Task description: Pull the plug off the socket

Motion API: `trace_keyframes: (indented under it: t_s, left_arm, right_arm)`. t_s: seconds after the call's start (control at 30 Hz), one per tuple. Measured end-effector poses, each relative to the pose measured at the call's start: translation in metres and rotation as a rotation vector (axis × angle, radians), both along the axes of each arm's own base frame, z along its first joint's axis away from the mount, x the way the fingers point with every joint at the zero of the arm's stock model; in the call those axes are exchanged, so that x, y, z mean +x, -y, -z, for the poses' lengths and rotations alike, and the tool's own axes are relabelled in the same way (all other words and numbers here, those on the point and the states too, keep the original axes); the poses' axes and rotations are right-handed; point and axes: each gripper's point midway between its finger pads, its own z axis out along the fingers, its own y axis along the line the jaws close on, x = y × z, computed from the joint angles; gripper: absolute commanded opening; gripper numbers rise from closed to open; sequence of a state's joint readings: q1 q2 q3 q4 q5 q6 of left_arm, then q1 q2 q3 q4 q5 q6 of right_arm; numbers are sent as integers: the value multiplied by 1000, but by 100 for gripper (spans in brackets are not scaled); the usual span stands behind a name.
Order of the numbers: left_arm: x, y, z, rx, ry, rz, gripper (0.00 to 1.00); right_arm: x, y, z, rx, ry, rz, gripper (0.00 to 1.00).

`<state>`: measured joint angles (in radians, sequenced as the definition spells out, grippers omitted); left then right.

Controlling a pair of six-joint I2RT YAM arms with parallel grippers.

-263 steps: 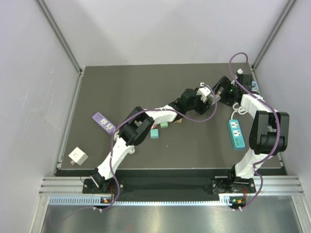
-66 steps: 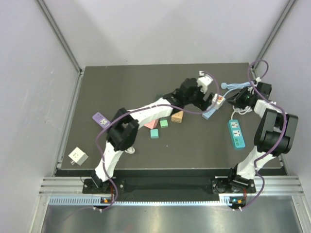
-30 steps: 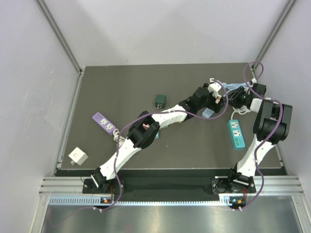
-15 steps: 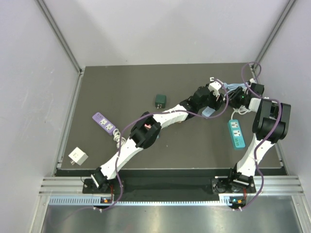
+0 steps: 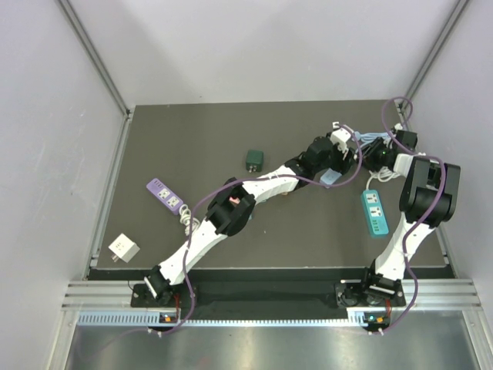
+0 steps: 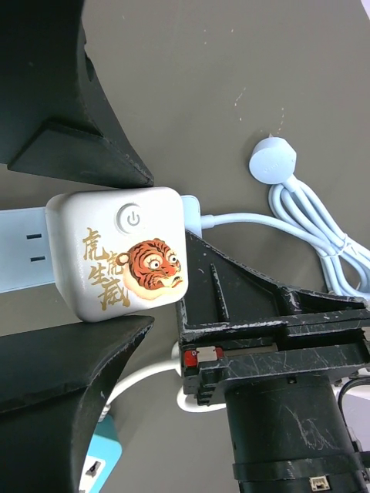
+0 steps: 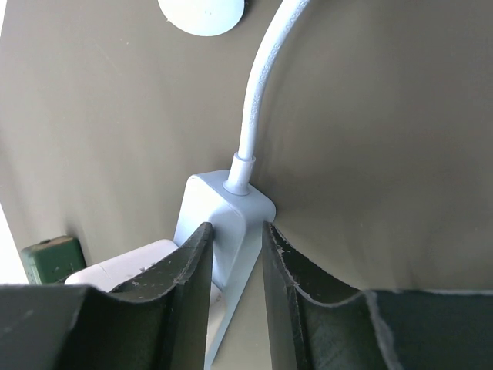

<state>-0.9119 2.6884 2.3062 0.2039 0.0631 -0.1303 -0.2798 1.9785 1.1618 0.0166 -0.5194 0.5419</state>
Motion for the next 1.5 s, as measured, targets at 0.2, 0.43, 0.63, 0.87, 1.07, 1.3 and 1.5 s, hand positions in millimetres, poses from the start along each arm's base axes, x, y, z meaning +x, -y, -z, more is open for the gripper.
trace_keyframes:
  t_s: [0.2, 0.43, 0.63, 0.87, 1.07, 1.3, 1.5]
  left_arm:
    - [3, 1, -1, -22, -17, -15, 0]
    - [13, -5, -6, -117, -120, -45, 0]
    - [15, -9, 0, -171, -155, -41, 0]
    - [17, -15, -2, -215, -198, -42, 0]
    - [18, -17, -2, -248, -241, -36, 0]
    - [16, -17, -3, -284, -291, -15, 0]
    - [18, -19, -1, -290, -313, -31, 0]
  right_arm:
    - [2, 1, -1, -26, -12, 6, 25]
    - [5, -1, -6, -68, 2, 5, 29]
    - [4, -4, -7, -51, 3, -7, 48]
    - [0, -4, -4, 4, 12, 13, 57]
    - [3, -9, -5, 78, 39, 13, 54]
    - [2, -13, 0, 107, 48, 13, 20]
    - [2, -9, 3, 111, 39, 46, 0]
